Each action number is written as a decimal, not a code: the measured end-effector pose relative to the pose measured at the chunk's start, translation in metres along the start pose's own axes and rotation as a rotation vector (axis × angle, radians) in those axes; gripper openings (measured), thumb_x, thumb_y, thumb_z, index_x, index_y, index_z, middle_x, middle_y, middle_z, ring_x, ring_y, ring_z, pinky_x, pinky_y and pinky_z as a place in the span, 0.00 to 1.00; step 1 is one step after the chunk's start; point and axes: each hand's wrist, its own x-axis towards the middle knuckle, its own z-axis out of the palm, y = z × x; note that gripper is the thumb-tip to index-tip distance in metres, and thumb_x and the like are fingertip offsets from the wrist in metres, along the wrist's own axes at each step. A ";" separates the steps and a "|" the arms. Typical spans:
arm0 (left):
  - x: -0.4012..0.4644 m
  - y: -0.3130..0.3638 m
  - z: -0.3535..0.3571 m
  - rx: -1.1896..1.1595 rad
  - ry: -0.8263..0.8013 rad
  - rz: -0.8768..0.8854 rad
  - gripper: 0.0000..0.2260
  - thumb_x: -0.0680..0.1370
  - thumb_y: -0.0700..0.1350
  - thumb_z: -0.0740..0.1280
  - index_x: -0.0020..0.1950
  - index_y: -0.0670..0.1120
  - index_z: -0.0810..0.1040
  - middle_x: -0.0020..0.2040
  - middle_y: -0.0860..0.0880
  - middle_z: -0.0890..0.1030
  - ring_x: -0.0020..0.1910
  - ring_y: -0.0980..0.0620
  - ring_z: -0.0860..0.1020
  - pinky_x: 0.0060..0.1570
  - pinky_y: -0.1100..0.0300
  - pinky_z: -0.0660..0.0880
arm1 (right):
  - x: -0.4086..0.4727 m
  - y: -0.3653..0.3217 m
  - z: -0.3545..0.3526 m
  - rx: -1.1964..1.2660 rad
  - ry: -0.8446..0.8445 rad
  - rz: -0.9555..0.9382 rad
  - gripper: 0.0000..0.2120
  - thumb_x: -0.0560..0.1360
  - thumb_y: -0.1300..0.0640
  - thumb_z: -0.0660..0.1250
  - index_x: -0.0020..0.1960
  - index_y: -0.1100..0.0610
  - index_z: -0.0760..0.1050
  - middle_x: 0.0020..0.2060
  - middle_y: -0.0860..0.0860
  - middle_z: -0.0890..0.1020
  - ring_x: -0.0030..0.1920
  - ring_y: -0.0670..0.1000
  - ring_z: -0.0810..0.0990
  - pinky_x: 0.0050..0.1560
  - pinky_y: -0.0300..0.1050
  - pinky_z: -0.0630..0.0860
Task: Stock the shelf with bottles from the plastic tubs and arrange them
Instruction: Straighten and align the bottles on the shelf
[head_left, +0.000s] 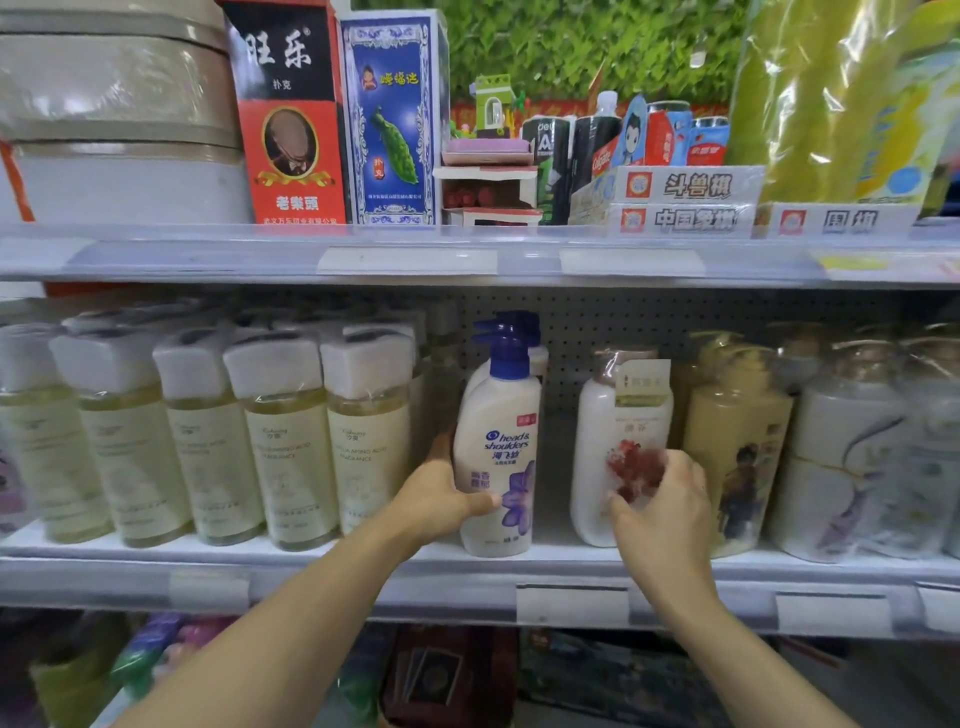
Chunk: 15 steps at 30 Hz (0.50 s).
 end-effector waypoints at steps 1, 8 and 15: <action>0.000 0.000 0.001 -0.002 0.000 -0.004 0.31 0.71 0.38 0.74 0.68 0.49 0.62 0.52 0.54 0.77 0.52 0.53 0.76 0.56 0.53 0.75 | 0.000 -0.001 -0.003 0.007 0.017 0.002 0.23 0.70 0.63 0.72 0.61 0.57 0.68 0.58 0.53 0.70 0.57 0.52 0.72 0.55 0.41 0.68; 0.000 0.010 -0.002 0.020 0.020 0.029 0.31 0.70 0.40 0.75 0.68 0.49 0.62 0.57 0.51 0.78 0.57 0.49 0.77 0.58 0.50 0.76 | -0.003 -0.033 0.004 0.090 -0.106 -0.163 0.18 0.73 0.63 0.69 0.60 0.55 0.68 0.54 0.49 0.71 0.55 0.49 0.74 0.52 0.38 0.71; 0.002 0.025 -0.019 0.076 0.099 0.144 0.32 0.68 0.48 0.77 0.68 0.47 0.66 0.56 0.52 0.80 0.52 0.54 0.80 0.52 0.57 0.78 | 0.006 -0.065 0.003 0.040 -0.281 -0.173 0.26 0.75 0.56 0.68 0.69 0.53 0.63 0.67 0.50 0.71 0.66 0.50 0.70 0.61 0.45 0.70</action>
